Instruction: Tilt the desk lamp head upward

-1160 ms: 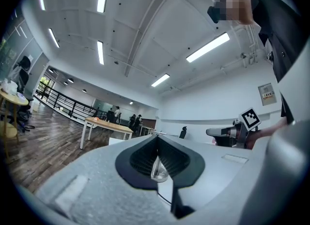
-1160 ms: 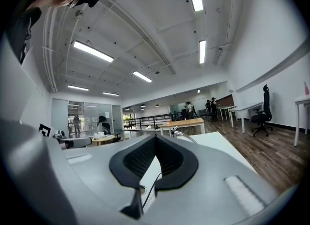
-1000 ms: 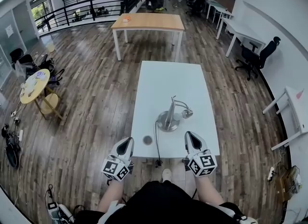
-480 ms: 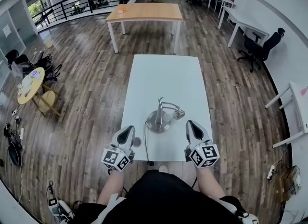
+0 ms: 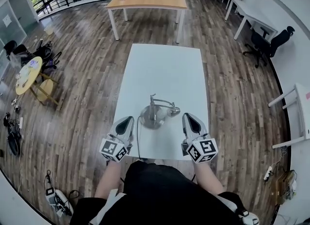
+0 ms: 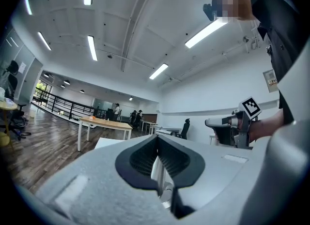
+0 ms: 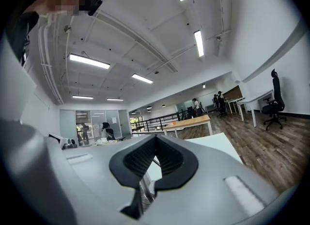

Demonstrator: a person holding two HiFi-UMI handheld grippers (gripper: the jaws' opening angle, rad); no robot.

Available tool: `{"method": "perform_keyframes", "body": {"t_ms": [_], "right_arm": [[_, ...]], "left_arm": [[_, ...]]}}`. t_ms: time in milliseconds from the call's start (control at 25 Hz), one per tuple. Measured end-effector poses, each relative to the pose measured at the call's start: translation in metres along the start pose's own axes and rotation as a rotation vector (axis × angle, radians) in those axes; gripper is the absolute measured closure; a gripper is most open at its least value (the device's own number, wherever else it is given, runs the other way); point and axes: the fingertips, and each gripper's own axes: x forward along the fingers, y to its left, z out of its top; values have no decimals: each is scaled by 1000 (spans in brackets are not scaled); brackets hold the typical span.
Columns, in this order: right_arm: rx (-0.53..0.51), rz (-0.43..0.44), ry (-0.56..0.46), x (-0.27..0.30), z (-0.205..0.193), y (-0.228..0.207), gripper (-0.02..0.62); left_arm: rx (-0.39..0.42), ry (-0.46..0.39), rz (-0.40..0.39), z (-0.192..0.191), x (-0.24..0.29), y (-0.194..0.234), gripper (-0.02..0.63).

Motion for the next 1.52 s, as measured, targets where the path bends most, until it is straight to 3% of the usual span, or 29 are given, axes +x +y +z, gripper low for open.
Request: {"method": "perform_keyframes", "body": {"t_ms": [240,880,1040,1400,1520], "right_arm": [[-22,19,60,4,-16,6,592],[17,-96,161,1,-53,-11,592],[26,-110,187,3,-61,-9,592],[48,-171,240,1,-77,-13,591],[106,-123,228,5,-79,-7,591]], "left_arm": [[-11,72,-69,-22,15,-8,606],[44,342,-277,-117,62,-5,604],[129,433,-354,-148,66,-6,490],[198,537,-449,-197,76,-7,383],[254,564,-493,-209,77,-12,374]]}}
